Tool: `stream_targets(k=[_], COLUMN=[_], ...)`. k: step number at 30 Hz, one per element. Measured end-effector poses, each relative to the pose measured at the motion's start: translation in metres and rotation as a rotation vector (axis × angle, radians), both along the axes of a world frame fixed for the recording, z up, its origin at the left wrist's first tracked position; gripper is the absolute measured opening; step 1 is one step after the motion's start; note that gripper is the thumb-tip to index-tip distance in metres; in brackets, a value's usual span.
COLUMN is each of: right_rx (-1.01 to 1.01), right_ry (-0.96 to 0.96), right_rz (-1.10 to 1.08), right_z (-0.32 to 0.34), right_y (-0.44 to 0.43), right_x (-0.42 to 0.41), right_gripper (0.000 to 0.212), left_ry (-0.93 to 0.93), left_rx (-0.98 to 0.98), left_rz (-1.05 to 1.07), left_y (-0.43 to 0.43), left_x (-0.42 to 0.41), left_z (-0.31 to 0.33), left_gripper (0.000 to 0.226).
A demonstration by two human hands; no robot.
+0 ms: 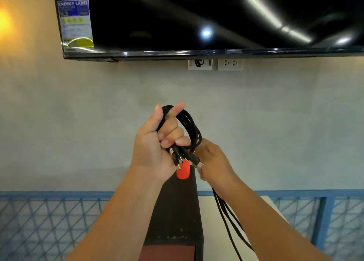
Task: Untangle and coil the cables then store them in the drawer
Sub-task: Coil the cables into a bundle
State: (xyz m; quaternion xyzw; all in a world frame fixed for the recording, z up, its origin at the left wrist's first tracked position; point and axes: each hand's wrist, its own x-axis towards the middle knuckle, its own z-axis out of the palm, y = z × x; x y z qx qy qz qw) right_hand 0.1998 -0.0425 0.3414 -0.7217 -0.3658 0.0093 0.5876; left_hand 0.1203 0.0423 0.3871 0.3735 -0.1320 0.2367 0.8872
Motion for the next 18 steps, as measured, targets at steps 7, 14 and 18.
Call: stream_targets(k=[7,14,18], right_rx=[-0.162,-0.380,-0.485], right_ry=[-0.125,-0.270,-0.314], right_rz=[0.053,0.028,0.017], right_z=[0.012,0.033,0.032], right_y=[-0.008,-0.011,-0.013], right_x=[-0.005,-0.003,-0.004], right_gripper=[0.019,0.024,0.004], left_ry=[-0.072,-0.091,-0.087], left_rx=[0.125,0.295,0.442], left_rz=[0.135,0.384,0.519], left_y=[-0.010,-0.026,-0.027], left_x=[0.006,0.026,0.034], left_z=[0.026,0.036,0.033], left_gripper=[0.034,0.027,0.014])
